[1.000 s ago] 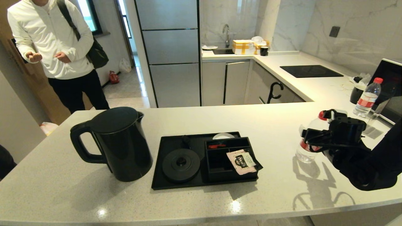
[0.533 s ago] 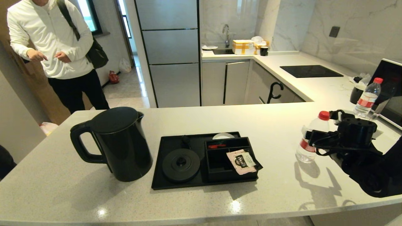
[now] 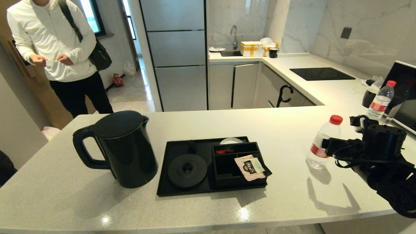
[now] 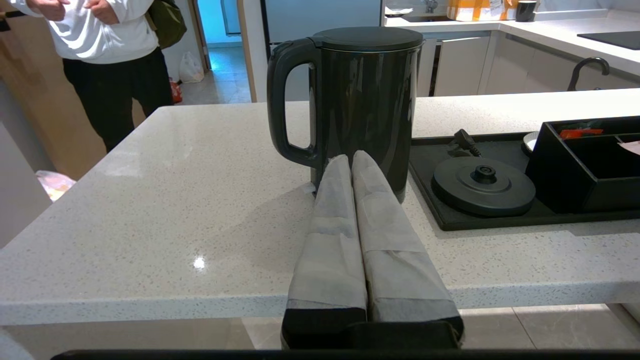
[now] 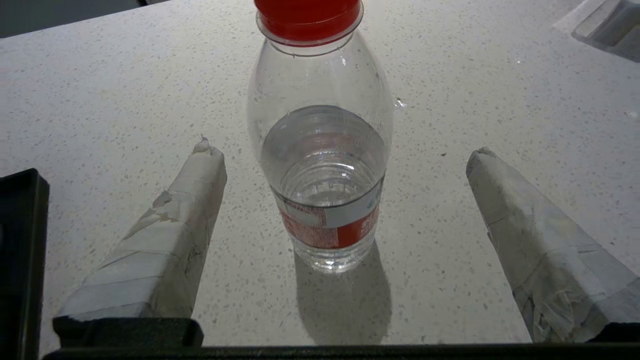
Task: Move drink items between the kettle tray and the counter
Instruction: Return the bottled water to its original position
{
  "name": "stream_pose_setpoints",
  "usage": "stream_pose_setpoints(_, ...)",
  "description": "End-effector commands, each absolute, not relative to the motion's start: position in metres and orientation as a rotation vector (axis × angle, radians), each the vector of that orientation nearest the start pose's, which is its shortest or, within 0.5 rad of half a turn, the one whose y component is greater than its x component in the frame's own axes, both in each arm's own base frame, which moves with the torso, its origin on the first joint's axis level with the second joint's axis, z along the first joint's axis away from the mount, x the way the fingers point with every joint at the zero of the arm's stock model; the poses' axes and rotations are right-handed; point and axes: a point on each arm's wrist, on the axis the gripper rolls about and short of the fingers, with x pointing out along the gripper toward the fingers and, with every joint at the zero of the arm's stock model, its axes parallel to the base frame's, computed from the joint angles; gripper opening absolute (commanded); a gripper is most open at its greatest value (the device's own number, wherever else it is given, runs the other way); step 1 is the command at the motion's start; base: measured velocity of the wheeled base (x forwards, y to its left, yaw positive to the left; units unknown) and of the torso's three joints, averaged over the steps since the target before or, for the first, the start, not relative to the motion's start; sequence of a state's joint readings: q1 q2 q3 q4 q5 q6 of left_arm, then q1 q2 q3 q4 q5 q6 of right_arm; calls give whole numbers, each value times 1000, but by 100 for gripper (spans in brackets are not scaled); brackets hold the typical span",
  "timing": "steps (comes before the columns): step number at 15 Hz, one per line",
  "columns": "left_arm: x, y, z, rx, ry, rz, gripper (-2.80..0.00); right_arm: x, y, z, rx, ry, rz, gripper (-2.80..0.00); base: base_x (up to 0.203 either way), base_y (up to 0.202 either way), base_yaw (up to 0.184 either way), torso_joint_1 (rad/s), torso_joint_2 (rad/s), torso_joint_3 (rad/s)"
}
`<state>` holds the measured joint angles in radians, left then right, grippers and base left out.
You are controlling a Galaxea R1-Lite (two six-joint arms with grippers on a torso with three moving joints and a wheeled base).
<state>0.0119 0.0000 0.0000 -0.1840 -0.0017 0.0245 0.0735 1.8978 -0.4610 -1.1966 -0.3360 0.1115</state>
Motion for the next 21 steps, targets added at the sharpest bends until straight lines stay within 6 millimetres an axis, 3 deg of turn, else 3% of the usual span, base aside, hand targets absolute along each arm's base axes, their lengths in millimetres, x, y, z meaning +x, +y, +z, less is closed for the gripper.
stream_pose_setpoints(1,-21,0,83,26,-145,13,-280,281,16,109,65,188,-265,0,0,0,0,0,0,0)
stream_pose_setpoints(7,-21,0,83,26,-145,13,-280,248,14,124,51,171,-258,0,0,0,0,0,0,0)
stream_pose_setpoints(10,-21,0,83,26,-145,13,-280,228,16,143,43,153,-241,0,0,0,0,0,0,0)
stream_pose_setpoints(11,-21,0,83,26,-145,13,-280,220,18,147,39,164,-225,-280,0,0,0,0,0,0)
stream_pose_setpoints(15,-21,0,83,26,-145,13,-280,188,30,157,27,190,-153,-280,0,0,0,0,0,0)
stream_pose_setpoints(21,-21,0,83,26,-145,13,-280,117,14,198,11,178,-267,-280,0,0,0,0,0,0)
